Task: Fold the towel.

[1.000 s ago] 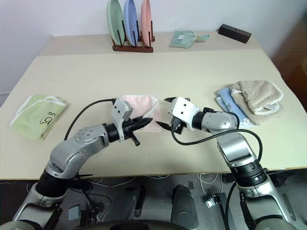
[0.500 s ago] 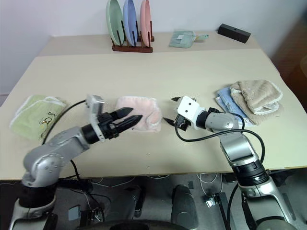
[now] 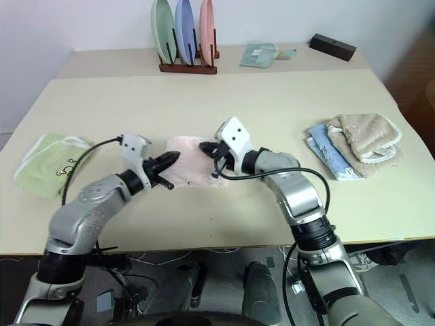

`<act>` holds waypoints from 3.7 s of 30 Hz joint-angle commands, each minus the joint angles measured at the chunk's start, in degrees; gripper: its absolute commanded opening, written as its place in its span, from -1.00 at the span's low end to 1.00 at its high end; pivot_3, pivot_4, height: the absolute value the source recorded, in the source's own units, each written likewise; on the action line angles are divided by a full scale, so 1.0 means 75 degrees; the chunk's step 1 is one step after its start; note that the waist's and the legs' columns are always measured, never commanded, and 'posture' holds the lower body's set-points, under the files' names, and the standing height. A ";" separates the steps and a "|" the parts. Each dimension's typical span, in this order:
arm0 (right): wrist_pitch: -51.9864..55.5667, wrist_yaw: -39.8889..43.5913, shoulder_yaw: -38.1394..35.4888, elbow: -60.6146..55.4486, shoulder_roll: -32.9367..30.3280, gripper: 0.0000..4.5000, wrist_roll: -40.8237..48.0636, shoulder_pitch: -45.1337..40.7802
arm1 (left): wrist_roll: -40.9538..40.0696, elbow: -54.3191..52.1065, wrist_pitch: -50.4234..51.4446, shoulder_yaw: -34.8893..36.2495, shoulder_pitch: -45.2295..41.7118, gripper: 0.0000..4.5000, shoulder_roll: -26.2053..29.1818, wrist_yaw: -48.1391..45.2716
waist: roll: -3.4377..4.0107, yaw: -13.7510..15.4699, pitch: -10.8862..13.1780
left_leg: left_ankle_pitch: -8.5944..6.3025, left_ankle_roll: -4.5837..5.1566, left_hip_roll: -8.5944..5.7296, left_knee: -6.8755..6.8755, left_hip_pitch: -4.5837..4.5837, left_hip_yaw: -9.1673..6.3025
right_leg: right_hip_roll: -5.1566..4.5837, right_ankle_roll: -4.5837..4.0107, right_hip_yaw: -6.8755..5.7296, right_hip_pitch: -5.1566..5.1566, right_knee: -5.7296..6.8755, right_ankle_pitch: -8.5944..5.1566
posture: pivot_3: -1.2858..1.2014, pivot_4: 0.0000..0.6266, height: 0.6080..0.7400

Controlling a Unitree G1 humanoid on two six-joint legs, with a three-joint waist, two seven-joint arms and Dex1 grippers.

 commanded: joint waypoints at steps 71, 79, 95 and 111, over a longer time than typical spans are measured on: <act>0.1094 -0.0114 -0.1698 -0.1862 -0.1333 1.00 0.2168 0.1454 | -0.3935 0.0351 -0.0452 0.6350 -0.1559 -0.97 -0.1182 0.4010 | -0.0005 -0.0008 -0.0002 | -0.0002 0.0000 0.0013 -0.0004 -0.0003 0.0006 | -0.0002 0.0006 -0.0003 -0.0002 -0.0020 0.0000 | 0.03 -0.52 0.96; 0.0617 0.0174 -0.1331 -0.1553 -0.1375 1.00 0.1923 0.1411 | -0.4866 -0.0157 -0.0337 0.7255 0.0426 -0.97 -0.1318 0.5008 | -0.0013 0.0029 -0.0004 | -0.0009 0.0013 0.0007 0.0003 -0.0005 0.0002 | -0.0007 0.0027 0.0000 0.0023 -0.0052 0.0014 | 0.03 -0.52 0.96; -0.1322 0.1795 -0.0613 -0.1025 -0.2005 1.00 0.1167 0.1438 | -0.5954 -0.1298 -0.1859 0.7754 0.2177 0.99 -0.1527 0.5349 | -0.0048 0.0019 -0.0013 | -0.0017 0.0021 0.0015 0.0009 0.0004 0.0001 | -0.0004 0.0024 -0.0010 0.0047 -0.0071 0.0017 | 0.03 -0.52 0.96; -0.2468 0.1234 -0.1684 0.0520 -0.2270 1.00 0.0575 0.1589 | -0.0731 -0.2347 -0.1432 0.1203 0.2573 0.99 0.2394 0.0959 | -0.0023 0.0117 -0.0009 | -0.0023 0.0028 0.0009 -0.0026 0.0007 0.0046 | 0.0003 -0.0004 -0.0001 0.0038 -0.0088 0.0009 | 0.03 -0.52 0.96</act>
